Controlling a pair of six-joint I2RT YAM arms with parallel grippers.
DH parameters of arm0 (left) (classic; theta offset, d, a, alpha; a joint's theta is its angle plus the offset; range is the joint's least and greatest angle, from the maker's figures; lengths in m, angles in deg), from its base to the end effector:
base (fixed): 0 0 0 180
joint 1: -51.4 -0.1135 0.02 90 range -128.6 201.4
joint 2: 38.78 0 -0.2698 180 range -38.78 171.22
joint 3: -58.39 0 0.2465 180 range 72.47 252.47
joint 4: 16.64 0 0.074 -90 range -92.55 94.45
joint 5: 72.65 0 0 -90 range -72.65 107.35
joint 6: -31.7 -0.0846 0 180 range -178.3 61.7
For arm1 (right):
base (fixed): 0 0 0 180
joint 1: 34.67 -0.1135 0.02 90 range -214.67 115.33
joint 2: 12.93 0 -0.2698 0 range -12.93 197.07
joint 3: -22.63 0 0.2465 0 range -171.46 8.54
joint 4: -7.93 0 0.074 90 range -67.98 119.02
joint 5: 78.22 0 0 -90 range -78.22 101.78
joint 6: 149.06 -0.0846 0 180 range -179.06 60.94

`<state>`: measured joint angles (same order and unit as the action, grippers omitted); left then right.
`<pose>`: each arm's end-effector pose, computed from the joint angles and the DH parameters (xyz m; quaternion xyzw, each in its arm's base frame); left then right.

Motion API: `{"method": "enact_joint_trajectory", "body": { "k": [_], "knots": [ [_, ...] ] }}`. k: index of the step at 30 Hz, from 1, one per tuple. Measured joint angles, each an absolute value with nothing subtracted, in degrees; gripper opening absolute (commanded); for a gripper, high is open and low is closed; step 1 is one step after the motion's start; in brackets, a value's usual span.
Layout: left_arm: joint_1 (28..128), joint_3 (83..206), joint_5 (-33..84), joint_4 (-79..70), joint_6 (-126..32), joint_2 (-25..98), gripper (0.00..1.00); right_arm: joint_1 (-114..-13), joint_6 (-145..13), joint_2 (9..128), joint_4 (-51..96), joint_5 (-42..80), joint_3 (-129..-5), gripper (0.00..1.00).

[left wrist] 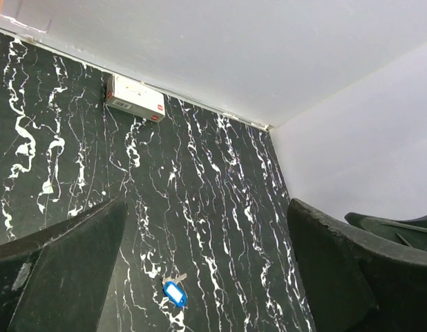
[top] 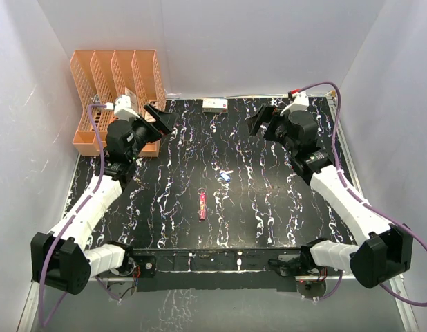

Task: Put the keys on the keyring

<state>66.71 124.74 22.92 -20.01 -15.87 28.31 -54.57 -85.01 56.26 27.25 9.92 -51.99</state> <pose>0.3060 -0.0923 0.3661 -0.1276 0.6789 -0.3781 0.6163 0.3051 0.1075 0.3510 0.0515 0.7857 0.2283 0.5726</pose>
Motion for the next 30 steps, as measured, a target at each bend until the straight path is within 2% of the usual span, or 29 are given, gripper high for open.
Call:
{"method": "enact_joint_trajectory", "body": {
  "k": [7,13,17,30],
  "knots": [
    [67.8,124.5,22.7,-18.7,-19.9,27.3,0.99,-55.6,-81.8,53.7,26.8,8.6,-50.9,0.98],
    [67.8,122.1,24.3,-22.3,-20.8,26.2,0.99,-55.6,-82.0,53.6,20.3,14.9,-49.4,0.98],
    [67.8,121.9,24.2,-19.5,-21.3,25.9,0.99,-55.6,-82.2,55.3,18.6,17.0,-49.4,0.98],
    [67.8,125.6,24.5,-9.5,-24.3,27.4,0.95,-59.6,-80.1,68.0,32.3,18.1,-58.6,0.98]
  ]
}}
